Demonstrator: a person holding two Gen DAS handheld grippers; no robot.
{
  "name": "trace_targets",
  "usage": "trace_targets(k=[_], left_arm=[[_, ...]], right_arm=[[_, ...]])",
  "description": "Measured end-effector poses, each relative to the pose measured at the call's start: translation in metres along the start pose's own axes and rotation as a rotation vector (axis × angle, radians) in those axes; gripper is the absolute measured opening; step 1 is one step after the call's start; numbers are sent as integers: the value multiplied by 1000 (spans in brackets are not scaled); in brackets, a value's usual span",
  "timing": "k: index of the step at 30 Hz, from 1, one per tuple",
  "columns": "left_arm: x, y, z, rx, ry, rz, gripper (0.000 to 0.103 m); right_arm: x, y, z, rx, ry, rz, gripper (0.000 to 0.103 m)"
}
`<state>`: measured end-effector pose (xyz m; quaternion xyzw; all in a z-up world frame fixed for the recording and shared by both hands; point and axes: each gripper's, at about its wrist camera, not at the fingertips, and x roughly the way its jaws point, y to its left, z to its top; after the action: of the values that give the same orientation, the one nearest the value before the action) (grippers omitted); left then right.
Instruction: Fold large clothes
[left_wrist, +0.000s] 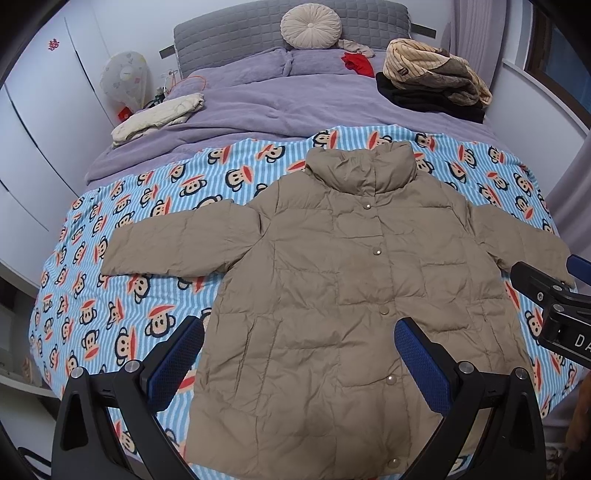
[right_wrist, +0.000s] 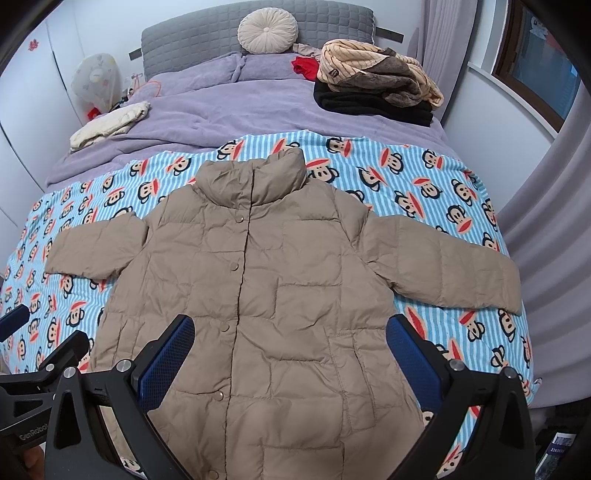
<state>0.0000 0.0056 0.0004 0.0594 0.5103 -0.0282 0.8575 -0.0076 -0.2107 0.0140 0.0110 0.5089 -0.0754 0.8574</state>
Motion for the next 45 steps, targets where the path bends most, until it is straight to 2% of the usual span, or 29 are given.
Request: trace_targets(k=[40, 45], left_arm=[[4, 4, -8, -13, 13, -27, 103], [8, 4, -11, 8, 26, 7, 103]], right_arm=[[8, 3, -2, 6, 12, 10, 103], [9, 2, 0, 8, 15, 16, 103]])
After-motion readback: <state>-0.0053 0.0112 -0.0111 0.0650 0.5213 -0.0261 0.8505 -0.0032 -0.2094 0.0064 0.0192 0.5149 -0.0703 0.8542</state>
